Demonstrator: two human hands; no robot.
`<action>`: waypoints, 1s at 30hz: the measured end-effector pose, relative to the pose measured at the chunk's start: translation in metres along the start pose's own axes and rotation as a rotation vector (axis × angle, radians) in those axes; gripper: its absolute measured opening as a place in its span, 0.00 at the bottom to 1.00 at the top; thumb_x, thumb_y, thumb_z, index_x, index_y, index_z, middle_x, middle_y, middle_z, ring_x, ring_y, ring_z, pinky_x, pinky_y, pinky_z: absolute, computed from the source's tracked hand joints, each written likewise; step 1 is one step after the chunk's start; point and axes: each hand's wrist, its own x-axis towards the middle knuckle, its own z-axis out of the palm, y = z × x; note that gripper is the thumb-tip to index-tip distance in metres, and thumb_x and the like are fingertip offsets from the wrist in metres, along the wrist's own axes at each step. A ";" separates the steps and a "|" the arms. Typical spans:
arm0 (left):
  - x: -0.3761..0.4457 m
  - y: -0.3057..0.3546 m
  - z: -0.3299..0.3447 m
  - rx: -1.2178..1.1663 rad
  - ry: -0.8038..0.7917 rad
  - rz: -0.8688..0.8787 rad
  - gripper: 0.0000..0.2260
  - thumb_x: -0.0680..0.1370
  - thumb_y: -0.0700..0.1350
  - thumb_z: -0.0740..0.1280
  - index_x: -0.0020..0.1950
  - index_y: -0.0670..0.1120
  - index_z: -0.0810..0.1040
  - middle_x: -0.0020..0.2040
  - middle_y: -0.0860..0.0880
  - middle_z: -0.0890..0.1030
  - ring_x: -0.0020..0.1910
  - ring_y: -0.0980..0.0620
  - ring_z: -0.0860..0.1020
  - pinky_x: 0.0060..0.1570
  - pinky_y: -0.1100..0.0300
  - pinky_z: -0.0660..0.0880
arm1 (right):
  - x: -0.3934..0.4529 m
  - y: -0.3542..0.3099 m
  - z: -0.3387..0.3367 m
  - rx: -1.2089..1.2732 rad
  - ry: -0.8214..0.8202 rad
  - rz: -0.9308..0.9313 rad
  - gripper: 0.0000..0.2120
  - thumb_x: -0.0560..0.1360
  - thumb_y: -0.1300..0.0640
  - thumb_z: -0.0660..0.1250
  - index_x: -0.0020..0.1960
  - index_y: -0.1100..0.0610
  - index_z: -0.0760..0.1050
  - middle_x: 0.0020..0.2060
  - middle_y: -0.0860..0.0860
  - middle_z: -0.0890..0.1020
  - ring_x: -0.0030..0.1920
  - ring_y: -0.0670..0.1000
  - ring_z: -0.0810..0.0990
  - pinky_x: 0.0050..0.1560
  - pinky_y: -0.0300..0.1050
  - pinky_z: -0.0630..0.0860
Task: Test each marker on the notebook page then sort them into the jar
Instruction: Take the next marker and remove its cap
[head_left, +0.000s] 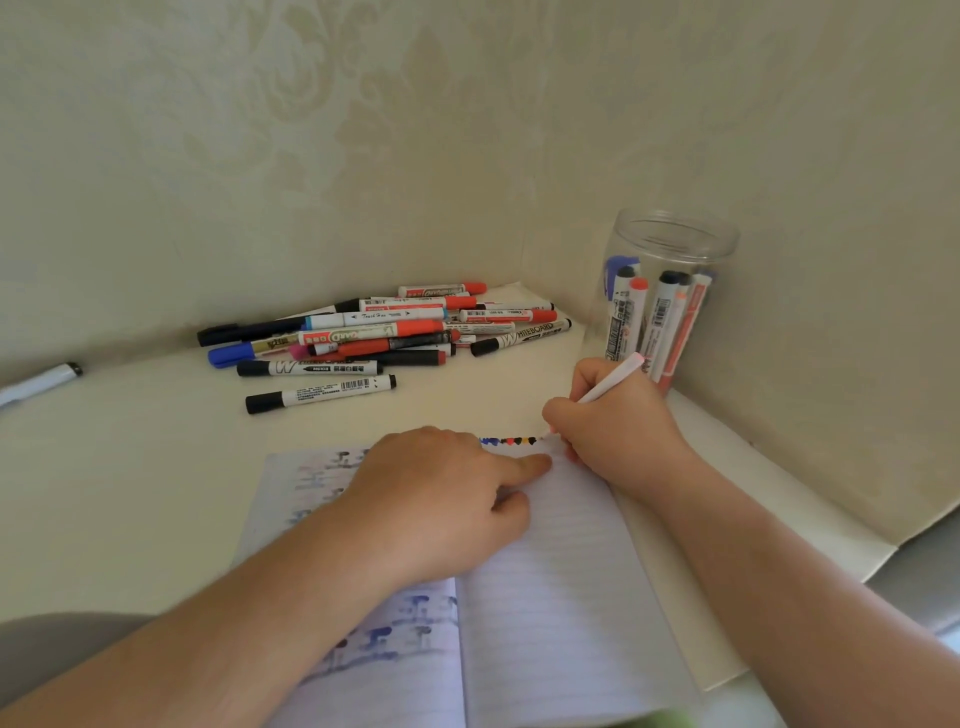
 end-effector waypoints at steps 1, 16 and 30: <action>0.000 0.000 0.000 0.000 0.001 -0.001 0.22 0.82 0.60 0.50 0.75 0.77 0.55 0.45 0.53 0.72 0.49 0.49 0.71 0.45 0.54 0.70 | 0.000 0.000 0.000 0.011 0.004 0.003 0.11 0.68 0.62 0.71 0.33 0.57 0.69 0.25 0.58 0.79 0.25 0.51 0.78 0.29 0.44 0.71; -0.001 0.001 -0.001 0.010 0.025 -0.013 0.21 0.82 0.61 0.50 0.75 0.77 0.55 0.42 0.55 0.70 0.47 0.51 0.70 0.41 0.54 0.66 | -0.001 0.002 -0.003 0.124 -0.025 0.019 0.13 0.70 0.65 0.71 0.34 0.58 0.67 0.26 0.58 0.78 0.25 0.51 0.78 0.29 0.44 0.71; -0.003 0.001 0.001 -0.002 0.046 -0.013 0.21 0.82 0.61 0.50 0.74 0.78 0.56 0.47 0.55 0.76 0.49 0.50 0.73 0.42 0.54 0.67 | -0.002 0.001 -0.002 0.113 -0.041 0.003 0.12 0.70 0.65 0.70 0.34 0.58 0.68 0.24 0.54 0.77 0.24 0.50 0.76 0.26 0.41 0.69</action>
